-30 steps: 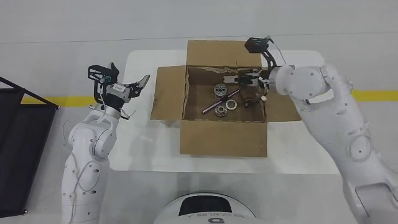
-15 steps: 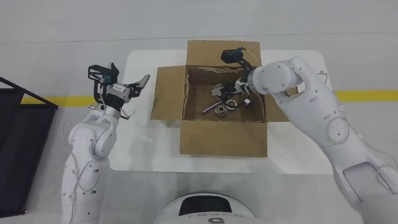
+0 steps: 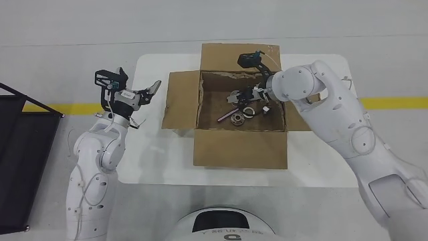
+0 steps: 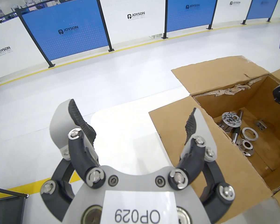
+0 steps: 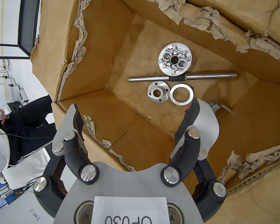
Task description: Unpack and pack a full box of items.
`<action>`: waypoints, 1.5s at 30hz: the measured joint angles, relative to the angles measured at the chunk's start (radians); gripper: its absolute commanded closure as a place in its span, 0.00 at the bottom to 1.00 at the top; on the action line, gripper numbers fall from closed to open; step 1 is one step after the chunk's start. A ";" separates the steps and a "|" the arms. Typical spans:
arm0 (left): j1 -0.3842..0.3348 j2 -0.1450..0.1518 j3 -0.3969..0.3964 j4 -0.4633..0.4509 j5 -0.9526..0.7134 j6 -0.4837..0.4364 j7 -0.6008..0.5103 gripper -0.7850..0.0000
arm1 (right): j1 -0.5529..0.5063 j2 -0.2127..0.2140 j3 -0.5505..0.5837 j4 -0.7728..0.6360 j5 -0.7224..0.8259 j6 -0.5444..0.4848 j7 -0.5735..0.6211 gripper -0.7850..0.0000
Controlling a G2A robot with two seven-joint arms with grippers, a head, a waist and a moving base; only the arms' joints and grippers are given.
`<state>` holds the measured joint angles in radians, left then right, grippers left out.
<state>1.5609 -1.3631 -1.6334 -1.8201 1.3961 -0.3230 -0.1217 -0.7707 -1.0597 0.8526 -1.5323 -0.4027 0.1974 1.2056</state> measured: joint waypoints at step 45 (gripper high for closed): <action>0.000 0.000 0.000 0.000 0.000 0.000 0.000 0.00 | 0.176 -0.366 -0.423 0.566 -0.086 0.639 -0.416 0.29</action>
<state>1.5609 -1.3631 -1.6334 -1.8201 1.3961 -0.3230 -0.1217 -0.5952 -1.4261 0.4292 -0.9662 -0.4886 0.8363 0.7900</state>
